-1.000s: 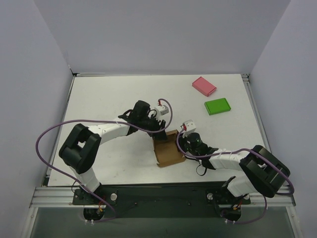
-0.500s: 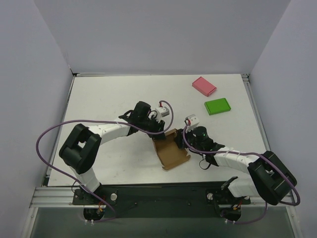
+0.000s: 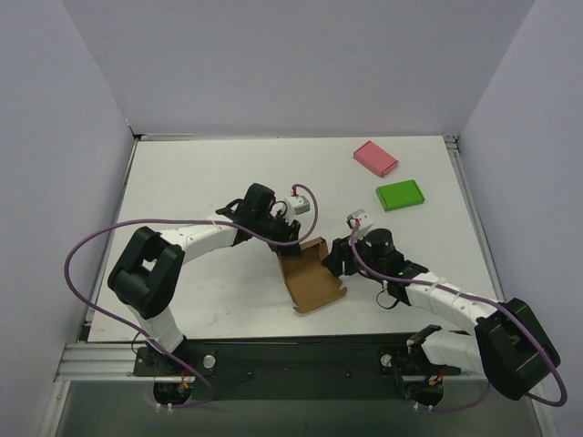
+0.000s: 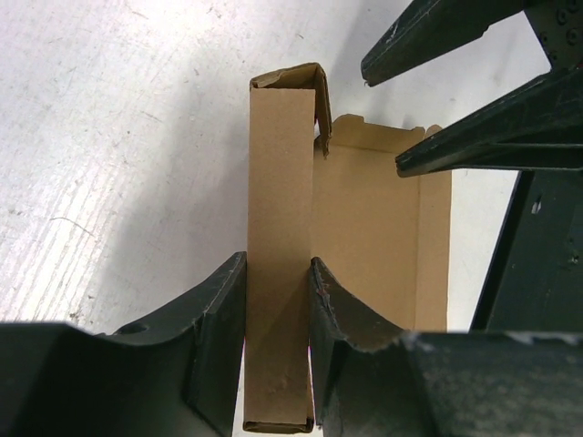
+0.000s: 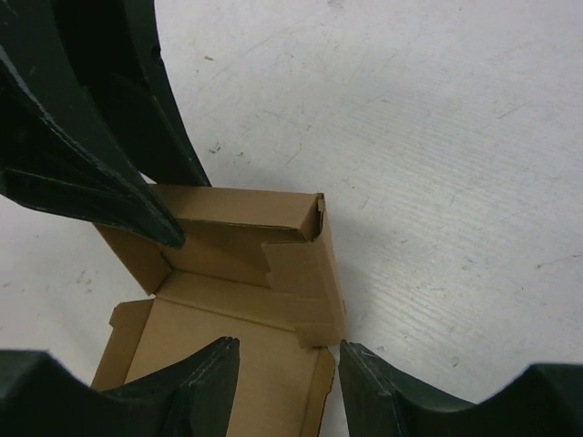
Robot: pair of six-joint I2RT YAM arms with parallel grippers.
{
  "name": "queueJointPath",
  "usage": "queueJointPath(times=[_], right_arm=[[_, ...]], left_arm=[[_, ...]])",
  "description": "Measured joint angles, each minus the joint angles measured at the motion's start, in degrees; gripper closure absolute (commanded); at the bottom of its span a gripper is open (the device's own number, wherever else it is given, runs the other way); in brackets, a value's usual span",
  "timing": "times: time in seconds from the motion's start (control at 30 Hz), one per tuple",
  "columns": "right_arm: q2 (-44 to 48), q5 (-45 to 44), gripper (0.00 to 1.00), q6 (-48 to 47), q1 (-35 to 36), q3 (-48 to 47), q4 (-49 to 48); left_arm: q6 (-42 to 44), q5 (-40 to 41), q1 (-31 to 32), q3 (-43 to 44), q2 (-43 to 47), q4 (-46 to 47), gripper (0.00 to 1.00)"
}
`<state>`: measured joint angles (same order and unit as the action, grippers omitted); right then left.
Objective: Fold the paper box
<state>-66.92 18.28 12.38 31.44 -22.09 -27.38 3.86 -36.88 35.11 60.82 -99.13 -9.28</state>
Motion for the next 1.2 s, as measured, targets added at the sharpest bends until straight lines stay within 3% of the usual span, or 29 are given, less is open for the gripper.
queueJointPath(times=[0.3, 0.77, 1.2], right_arm=[[2.4, 0.6, 0.58, 0.4, 0.0, 0.0, 1.9], [-1.6, 0.6, 0.63, 0.2, 0.0, 0.0, 1.5], [-2.4, 1.3, 0.76, -0.2, 0.1, 0.0, 1.3]], left_arm=[[2.2, -3.2, 0.0, 0.4, 0.0, -2.0, 0.64], [3.9, -6.3, 0.7, 0.4, 0.0, -3.2, 0.65], [5.4, -7.1, 1.9, 1.0, 0.0, -4.2, 0.65]])
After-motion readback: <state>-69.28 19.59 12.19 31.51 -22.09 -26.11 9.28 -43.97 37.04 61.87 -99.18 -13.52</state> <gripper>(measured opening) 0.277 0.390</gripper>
